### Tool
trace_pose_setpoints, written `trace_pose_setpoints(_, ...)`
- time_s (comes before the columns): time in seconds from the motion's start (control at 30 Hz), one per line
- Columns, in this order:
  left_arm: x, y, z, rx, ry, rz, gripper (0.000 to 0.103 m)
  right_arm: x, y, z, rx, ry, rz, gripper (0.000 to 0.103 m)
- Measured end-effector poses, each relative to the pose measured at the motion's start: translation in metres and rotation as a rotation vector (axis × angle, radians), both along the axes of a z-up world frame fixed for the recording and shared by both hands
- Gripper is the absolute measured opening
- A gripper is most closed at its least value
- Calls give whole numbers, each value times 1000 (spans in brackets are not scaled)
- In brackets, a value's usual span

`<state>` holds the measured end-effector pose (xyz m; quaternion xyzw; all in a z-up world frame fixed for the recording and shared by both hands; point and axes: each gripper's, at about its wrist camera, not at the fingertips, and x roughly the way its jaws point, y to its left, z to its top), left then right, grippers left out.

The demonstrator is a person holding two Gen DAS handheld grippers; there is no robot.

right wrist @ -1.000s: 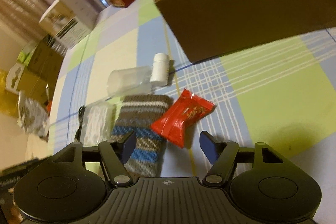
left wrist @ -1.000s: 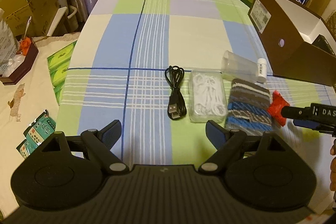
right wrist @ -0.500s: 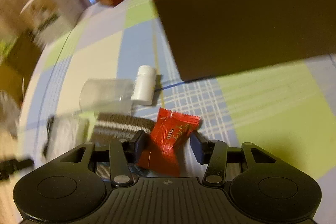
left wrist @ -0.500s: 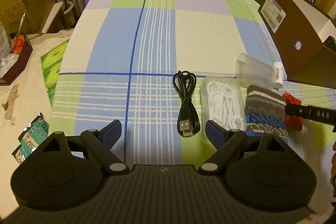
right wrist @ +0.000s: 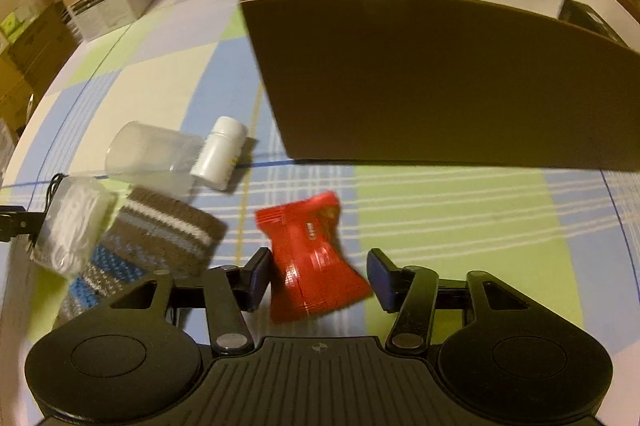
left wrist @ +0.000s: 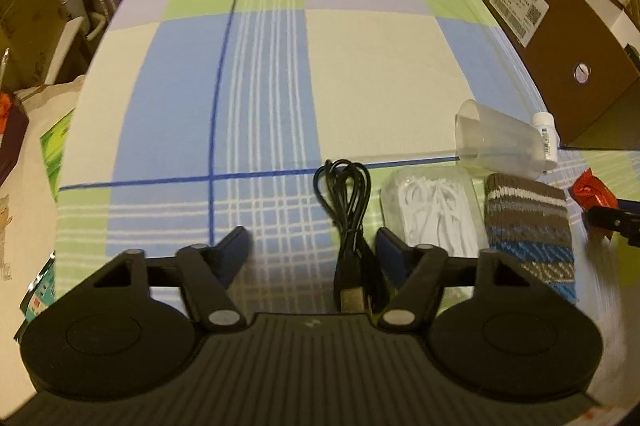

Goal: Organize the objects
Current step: 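Grasp the red candy packet with right tool while left tool grasps black USB cable, then carry candy and cable into the cardboard box and open both tools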

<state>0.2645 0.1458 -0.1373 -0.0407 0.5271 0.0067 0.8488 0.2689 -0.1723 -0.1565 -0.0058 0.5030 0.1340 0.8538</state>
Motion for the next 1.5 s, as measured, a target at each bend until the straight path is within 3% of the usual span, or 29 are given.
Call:
trace_pose_setpoints(0.13,5,-9,-3,35,-19,-56,48,-1,-1,3,9,-11,1,60)
trace_pose_setpoints(0.3,1,-12,-1,46,-33,-70,13,0,5,2,-9,-26,39,65)
trace_pose_setpoints(0.6,-31,-3,3,36,-8,2,12,-4,18,-6,-62,-58,148,62)
trace_pose_setpoints(0.63,-35,-3,3,33,-5,5,12,-6,19,-7,-69,-62,153,59)
trace_pose_setpoints(0.7,-46,-4,4,30,2,12,12,-11,21,-7,-95,-92,180,37)
trace_pose_setpoints(0.8,-59,-6,5,18,11,27,12,-14,20,-5,-90,-84,190,29)
trace_pose_setpoints(1.13,-86,-21,12,-25,28,46,11,-43,-2,6,9,-20,160,27)
trace_pose_setpoints(1.5,-97,-52,45,-34,-44,16,11,-67,-37,36,73,-46,115,27)
